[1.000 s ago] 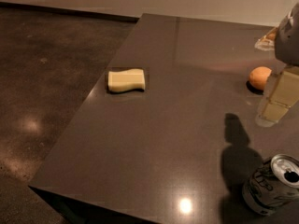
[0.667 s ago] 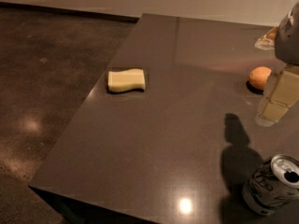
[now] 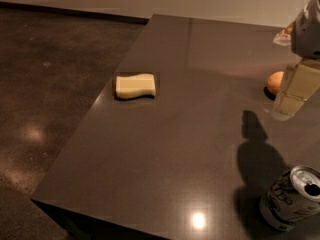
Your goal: Move orange near 7up can
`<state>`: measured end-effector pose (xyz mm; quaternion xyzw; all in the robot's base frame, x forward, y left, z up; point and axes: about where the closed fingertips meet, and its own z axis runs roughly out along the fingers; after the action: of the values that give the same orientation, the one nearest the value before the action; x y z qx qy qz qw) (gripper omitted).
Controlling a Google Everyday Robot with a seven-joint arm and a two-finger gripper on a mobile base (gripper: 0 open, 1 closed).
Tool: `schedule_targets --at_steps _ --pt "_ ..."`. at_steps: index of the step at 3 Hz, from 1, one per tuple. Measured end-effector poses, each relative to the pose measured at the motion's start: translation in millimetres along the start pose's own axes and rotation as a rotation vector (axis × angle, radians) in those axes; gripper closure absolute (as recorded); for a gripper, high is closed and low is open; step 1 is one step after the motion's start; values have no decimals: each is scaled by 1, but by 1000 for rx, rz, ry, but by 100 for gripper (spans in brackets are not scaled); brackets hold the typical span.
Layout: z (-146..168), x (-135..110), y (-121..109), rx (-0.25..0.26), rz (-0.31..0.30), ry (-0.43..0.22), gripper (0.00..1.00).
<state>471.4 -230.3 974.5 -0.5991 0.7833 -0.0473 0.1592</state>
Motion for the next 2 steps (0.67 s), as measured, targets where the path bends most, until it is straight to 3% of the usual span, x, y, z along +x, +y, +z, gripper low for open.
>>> schedule_targets --at_steps 2 --pt "30 15 -44 -25 19 45 0"
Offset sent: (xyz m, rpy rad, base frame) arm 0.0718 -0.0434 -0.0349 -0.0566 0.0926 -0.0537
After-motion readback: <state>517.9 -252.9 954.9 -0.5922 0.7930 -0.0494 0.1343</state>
